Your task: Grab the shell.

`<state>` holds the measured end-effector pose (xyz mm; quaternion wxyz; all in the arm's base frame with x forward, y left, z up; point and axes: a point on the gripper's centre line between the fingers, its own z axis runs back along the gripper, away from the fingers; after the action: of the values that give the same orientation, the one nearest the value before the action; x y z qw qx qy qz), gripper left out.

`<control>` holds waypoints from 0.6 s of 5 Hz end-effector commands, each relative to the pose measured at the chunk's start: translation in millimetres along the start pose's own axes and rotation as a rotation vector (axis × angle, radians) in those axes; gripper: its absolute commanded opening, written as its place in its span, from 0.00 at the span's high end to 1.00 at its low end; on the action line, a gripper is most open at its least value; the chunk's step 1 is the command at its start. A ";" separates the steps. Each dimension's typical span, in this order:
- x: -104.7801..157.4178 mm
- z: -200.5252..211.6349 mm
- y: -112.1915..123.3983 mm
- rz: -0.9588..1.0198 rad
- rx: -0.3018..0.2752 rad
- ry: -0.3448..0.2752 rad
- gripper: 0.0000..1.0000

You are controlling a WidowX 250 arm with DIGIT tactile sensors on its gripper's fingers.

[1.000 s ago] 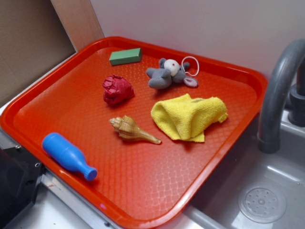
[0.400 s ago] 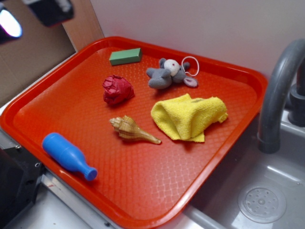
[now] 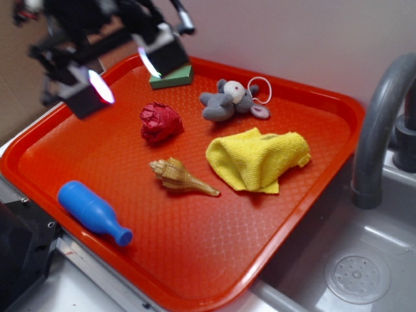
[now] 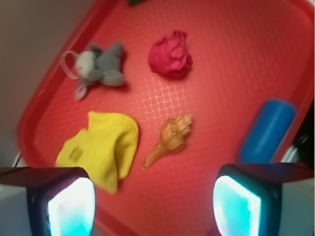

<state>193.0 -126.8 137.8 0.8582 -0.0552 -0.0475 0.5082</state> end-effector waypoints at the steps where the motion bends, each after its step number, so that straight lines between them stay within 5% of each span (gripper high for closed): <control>1: 11.5 -60.1 4.7 0.126 0.116 0.111 0.00; 2: 16.4 -84.8 19.3 0.128 0.152 0.129 0.00; 3: 19.8 -98.0 19.3 0.126 0.123 0.124 0.00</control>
<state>192.3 -115.7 35.4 0.8341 -0.0263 0.0477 0.5489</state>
